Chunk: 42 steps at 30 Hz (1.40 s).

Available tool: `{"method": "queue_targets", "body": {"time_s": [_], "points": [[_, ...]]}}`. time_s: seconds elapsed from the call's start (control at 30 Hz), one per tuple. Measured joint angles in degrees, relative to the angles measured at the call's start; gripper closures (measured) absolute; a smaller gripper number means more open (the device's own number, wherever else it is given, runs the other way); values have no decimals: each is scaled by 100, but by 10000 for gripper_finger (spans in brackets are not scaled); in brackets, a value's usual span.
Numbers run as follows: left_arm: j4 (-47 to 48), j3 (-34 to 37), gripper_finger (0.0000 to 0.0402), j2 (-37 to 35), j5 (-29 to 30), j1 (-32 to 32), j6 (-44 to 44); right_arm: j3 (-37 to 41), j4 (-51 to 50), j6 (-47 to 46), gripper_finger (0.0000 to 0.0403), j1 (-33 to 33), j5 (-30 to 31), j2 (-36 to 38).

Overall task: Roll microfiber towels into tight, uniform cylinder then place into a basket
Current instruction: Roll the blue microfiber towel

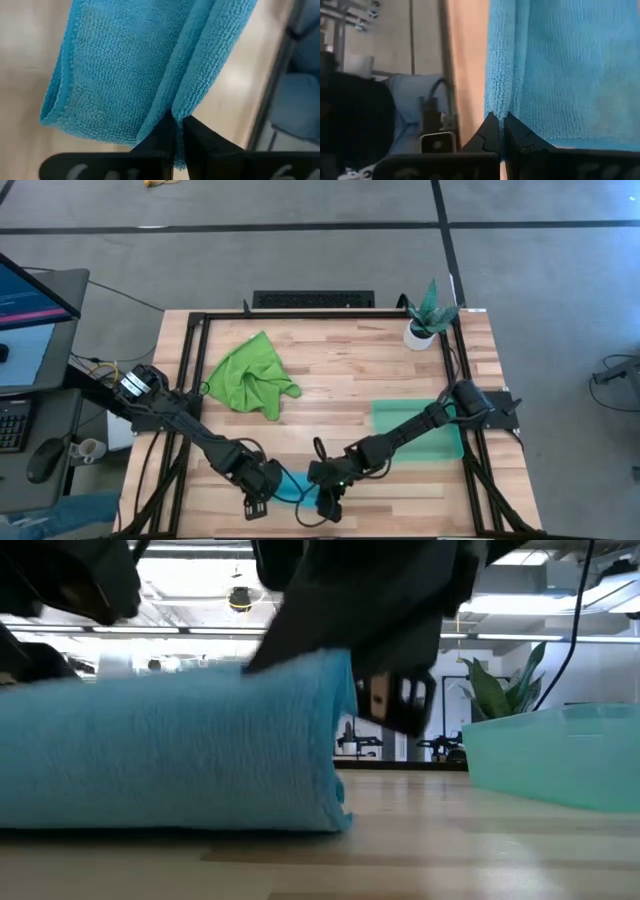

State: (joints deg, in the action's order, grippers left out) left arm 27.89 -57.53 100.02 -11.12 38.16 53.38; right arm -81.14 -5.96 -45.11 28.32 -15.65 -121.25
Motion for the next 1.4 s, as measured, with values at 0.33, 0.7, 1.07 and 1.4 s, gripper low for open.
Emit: {"method": "queue_targets", "body": {"time_s": [0.33, 0.7, 1.07, 1.4], "points": [[4, 66, 391, 16, -870, -362, -62, 0, -156, -461, 388, -654, -353, -381], [66, 64, 390, 18, -881, -375, -329, -26, -16, -1111, 385, -910, -751, -703], [526, 66, 309, 14, -491, -314, -939, -17, 28, -1452, 384, -907, -570, -713], [1437, -53, 272, 14, -20, -181, -1181, -15, 24, -1547, 384, -914, -553, -713]]}}
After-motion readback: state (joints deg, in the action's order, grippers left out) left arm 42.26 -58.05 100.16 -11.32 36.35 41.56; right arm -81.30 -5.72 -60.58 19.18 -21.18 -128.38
